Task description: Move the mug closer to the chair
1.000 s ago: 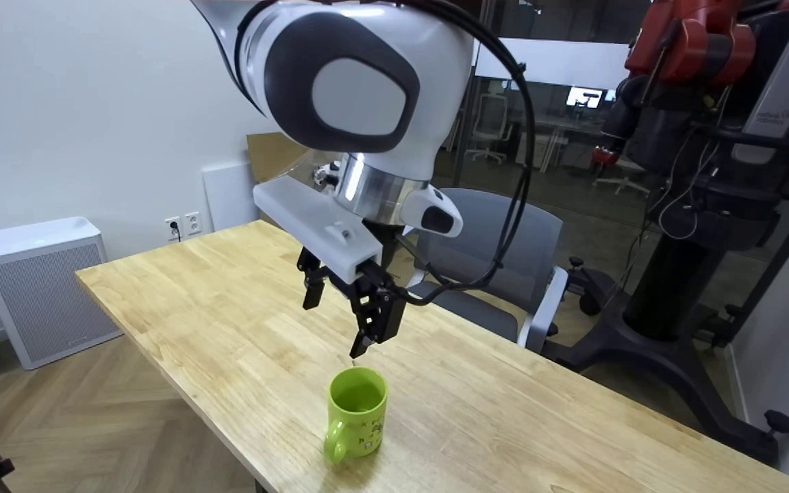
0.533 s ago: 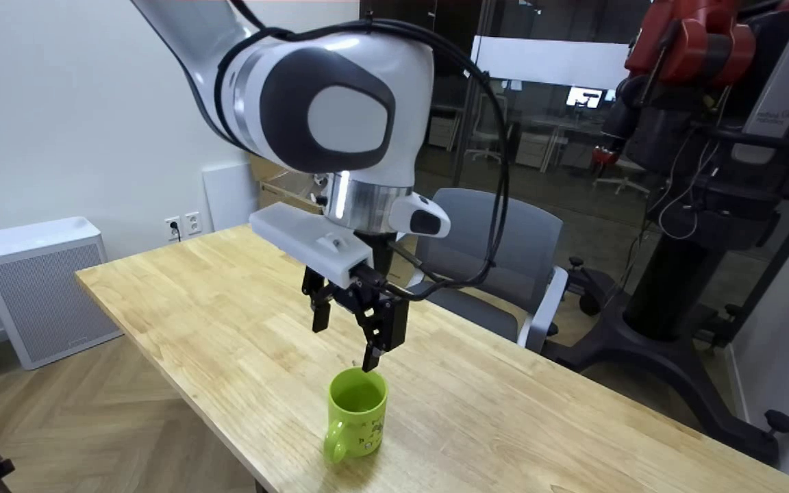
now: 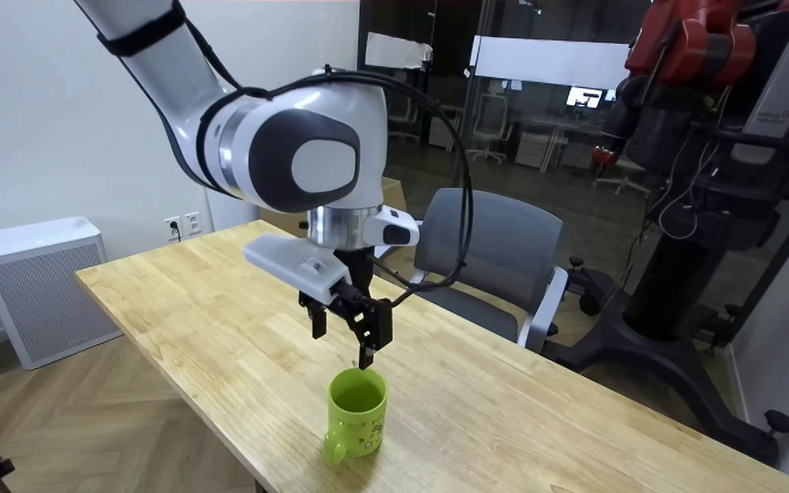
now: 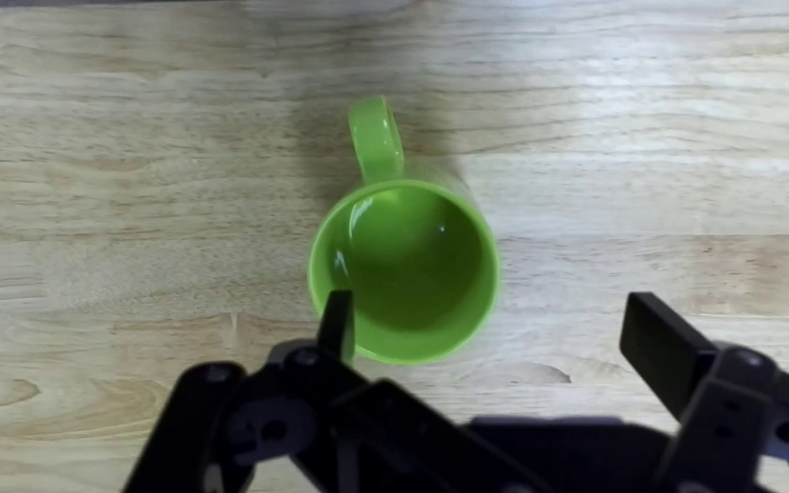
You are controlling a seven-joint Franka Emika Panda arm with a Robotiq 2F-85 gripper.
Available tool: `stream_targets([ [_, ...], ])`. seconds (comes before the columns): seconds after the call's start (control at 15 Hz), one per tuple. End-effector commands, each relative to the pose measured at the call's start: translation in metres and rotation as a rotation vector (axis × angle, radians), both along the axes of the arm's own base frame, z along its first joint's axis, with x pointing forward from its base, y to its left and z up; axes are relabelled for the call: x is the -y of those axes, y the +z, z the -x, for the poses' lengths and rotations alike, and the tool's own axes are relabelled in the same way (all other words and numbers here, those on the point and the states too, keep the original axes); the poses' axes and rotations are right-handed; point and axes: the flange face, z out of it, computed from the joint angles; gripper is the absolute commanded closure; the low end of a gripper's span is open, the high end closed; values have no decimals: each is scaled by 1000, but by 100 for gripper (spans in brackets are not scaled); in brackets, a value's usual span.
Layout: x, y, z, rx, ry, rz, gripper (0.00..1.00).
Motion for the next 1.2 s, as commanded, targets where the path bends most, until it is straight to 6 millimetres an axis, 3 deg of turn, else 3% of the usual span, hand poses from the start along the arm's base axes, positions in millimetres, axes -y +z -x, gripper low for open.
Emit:
stream_targets([
  [0.0,-6,-9,2,55,-20,-41,0],
  [0.4,-7,-29,10,72,-41,-82,0],
  [1.13,24,-62,36,34,-31,-161,0],
])
